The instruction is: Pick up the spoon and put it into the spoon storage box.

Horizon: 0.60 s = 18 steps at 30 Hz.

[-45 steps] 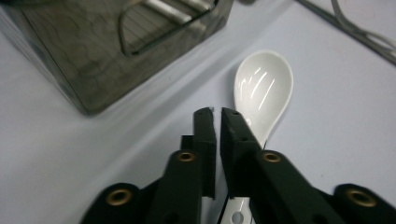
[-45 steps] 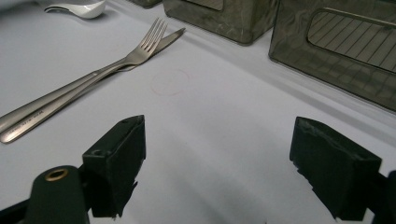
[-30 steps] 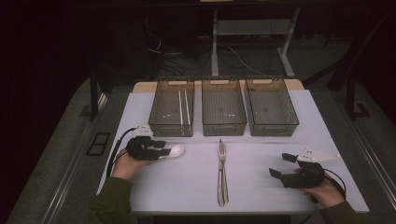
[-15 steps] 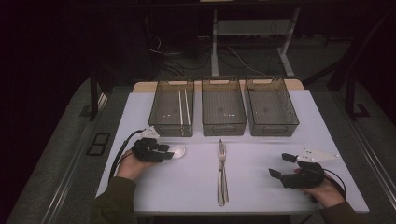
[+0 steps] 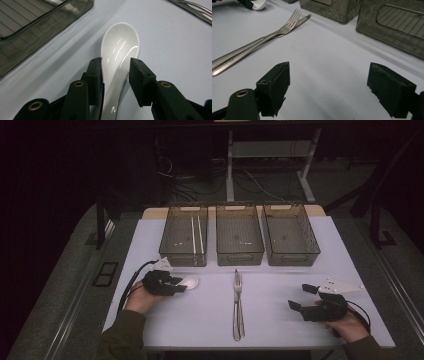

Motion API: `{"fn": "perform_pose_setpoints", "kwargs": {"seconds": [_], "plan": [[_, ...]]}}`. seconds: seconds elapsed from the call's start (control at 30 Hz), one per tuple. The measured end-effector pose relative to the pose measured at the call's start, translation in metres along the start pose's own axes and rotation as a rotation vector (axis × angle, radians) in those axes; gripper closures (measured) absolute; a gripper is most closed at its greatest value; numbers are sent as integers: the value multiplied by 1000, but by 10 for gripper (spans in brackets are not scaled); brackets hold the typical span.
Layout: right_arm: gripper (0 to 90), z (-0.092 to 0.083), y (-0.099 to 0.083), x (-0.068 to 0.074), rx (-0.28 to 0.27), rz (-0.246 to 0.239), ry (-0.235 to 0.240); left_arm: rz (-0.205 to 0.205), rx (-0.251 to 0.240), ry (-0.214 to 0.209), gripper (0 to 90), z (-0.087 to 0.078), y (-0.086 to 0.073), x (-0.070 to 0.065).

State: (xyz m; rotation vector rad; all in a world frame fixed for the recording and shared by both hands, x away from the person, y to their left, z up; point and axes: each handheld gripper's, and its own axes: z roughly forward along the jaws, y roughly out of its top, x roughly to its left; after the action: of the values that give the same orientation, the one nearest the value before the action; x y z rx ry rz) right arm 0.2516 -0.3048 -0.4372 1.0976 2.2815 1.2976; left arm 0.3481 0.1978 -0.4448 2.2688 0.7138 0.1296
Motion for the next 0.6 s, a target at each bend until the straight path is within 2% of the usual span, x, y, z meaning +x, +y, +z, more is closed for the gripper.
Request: {"fn": "perform_pose_setpoints", "kwargs": {"seconds": [0.27, 0.3, 0.4, 0.6], "plan": [[181, 0, 0, 0, 0, -4, 0, -5, 1, -5, 659, -1, -2, -2], [181, 0, 0, 0, 2, -4, 0, 6, 0, -8, 666, -1, -2, -1], [182, 0, 0, 0, 1, -4, -1, 5, 4, -19, 697, -2, -2, -1], [182, 1, 0, 1, 0, -7, -1, -17, 3, -58, 763, -4, -3, 0]]}}
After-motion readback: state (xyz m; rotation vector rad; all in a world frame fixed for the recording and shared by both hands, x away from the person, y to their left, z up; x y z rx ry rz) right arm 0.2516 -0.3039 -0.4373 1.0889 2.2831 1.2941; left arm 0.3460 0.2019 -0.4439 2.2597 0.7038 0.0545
